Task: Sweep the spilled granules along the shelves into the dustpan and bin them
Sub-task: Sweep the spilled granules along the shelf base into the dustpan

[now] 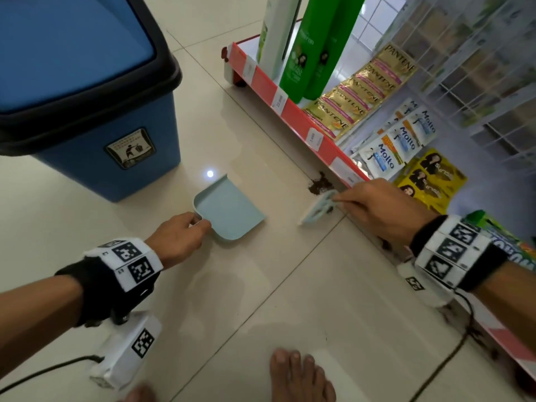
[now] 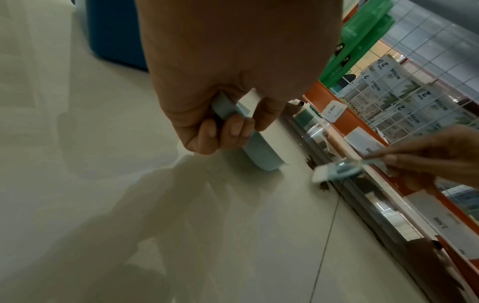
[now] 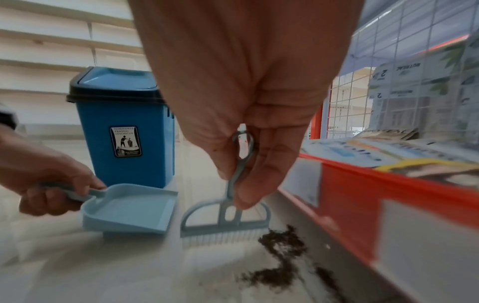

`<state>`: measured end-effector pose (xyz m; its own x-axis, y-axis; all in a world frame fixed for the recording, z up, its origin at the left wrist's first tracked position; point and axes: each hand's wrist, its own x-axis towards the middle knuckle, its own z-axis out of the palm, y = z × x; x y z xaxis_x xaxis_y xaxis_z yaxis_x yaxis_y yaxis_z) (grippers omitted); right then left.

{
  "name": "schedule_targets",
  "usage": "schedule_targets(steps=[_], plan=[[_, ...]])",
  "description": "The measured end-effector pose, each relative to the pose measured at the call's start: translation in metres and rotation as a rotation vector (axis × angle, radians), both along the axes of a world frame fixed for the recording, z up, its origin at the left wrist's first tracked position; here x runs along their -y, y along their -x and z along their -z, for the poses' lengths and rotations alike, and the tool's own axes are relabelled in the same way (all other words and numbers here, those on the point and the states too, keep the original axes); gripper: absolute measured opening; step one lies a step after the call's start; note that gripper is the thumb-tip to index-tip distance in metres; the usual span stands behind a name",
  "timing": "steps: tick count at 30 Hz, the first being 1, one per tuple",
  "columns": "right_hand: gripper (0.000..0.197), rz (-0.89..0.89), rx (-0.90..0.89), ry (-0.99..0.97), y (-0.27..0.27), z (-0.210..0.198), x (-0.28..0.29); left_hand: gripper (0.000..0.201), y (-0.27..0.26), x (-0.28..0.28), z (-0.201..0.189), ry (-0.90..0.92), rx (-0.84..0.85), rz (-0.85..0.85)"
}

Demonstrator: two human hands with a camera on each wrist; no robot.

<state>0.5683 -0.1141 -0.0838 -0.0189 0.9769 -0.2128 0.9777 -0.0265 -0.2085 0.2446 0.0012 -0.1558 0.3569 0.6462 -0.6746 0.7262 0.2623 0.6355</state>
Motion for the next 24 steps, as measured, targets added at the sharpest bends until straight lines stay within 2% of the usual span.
schedule_targets(steps=[4, 6, 8, 10, 12, 16, 20, 24], plan=[[0.026, 0.022, -0.094, -0.102, 0.028, 0.015, -0.028, 0.020, -0.009, 0.004, -0.005, 0.008, 0.012, 0.030], [0.029, 0.039, -0.089, -0.040, 0.036, 0.024, -0.033, 0.020, -0.012, 0.006, -0.007, 0.023, 0.013, 0.042], [0.031, 0.020, 0.000, 0.074, 0.032, 0.029, -0.025, 0.021, -0.012, 0.007, -0.008, 0.046, 0.013, 0.044], [0.032, 0.012, 0.039, 0.187, 0.024, 0.025, -0.007, 0.021, -0.011, 0.008, -0.008, 0.065, 0.014, 0.043], [0.031, 0.003, 0.059, 0.222, 0.013, 0.016, 0.011, 0.021, -0.009, 0.007, -0.007, 0.073, 0.008, 0.043], [0.027, -0.004, 0.051, 0.063, 0.005, 0.002, 0.022, 0.021, -0.013, 0.005, -0.002, 0.075, 0.009, 0.042], [0.024, 0.066, 0.019, -0.127, 0.024, 0.011, -0.010, 0.020, -0.029, 0.003, -0.004, 0.078, 0.020, 0.053], [0.020, 0.198, 0.245, -0.121, 0.042, 0.037, -0.047, 0.018, -0.043, 0.001, -0.008, 0.075, 0.034, 0.050]])
